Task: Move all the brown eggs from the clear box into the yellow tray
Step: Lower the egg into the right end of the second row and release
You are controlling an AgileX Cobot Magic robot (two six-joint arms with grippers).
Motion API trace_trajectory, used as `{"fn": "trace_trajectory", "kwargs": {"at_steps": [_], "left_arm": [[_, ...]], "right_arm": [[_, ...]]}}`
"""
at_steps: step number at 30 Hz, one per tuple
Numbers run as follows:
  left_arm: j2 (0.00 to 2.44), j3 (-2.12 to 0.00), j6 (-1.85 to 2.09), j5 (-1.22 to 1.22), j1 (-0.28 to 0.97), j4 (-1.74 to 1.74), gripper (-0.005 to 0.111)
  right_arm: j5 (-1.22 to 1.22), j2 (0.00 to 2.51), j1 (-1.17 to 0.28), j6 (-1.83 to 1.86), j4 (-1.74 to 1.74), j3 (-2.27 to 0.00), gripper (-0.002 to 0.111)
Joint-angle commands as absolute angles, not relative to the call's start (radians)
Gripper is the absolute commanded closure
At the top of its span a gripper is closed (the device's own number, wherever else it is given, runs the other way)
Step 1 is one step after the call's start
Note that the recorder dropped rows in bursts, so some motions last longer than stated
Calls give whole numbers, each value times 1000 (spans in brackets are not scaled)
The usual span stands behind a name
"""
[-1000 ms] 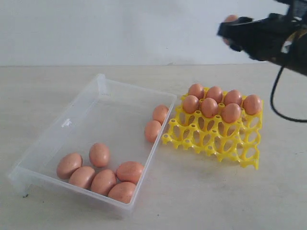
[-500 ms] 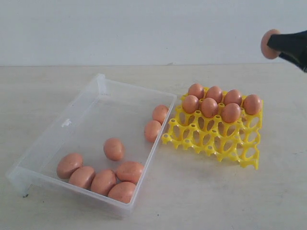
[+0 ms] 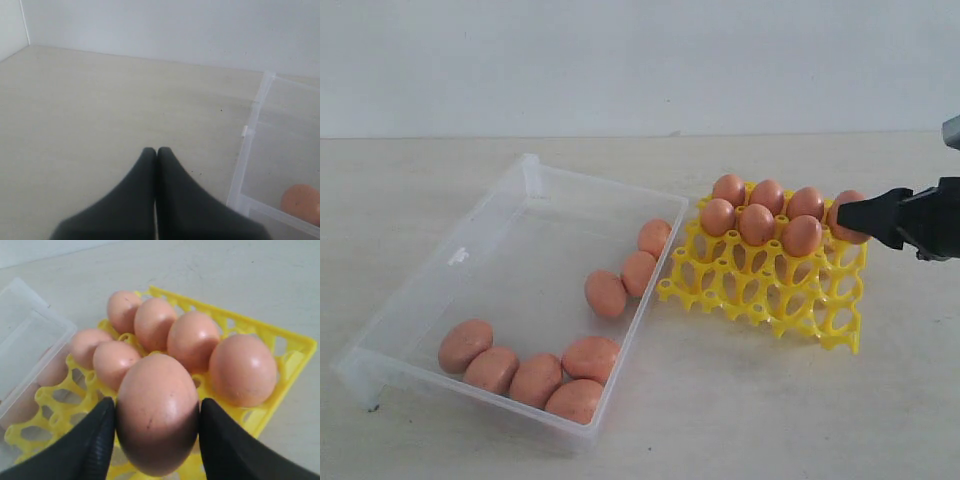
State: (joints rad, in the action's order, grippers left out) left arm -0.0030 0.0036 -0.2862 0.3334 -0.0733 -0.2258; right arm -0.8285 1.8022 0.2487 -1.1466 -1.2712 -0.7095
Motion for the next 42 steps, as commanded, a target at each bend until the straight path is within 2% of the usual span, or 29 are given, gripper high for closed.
{"fn": "trace_trajectory", "kwargs": {"at_steps": [1, 21, 23, 25, 26, 30, 32, 42], "left_arm": [[0, 0, -296, 330, -70, -220, 111], [0, 0, -296, 330, -70, -220, 111], [0, 0, -296, 330, -70, -220, 111], [0, 0, -296, 330, -70, -220, 111], [0, 0, -296, 330, -70, -220, 111], [0, 0, -296, 330, -70, -220, 111], [0, 0, -296, 330, -70, -220, 111], [0, 0, -296, 329, -70, -224, 111]], "right_arm": [[-845, 1874, 247, -1074, -1189, -705, 109], [-927, 1947, 247, -840, -1107, -711, 108], [-923, 1947, 247, -817, -1103, -711, 105], [-918, 1947, 247, -817, -1103, -711, 94], [-911, 1947, 247, -817, -1103, -711, 85], [-910, 1947, 247, -820, -1083, -711, 70], [-912, 1947, 247, -826, -1075, -711, 59], [-914, 1947, 247, -840, -1062, -711, 57]]}}
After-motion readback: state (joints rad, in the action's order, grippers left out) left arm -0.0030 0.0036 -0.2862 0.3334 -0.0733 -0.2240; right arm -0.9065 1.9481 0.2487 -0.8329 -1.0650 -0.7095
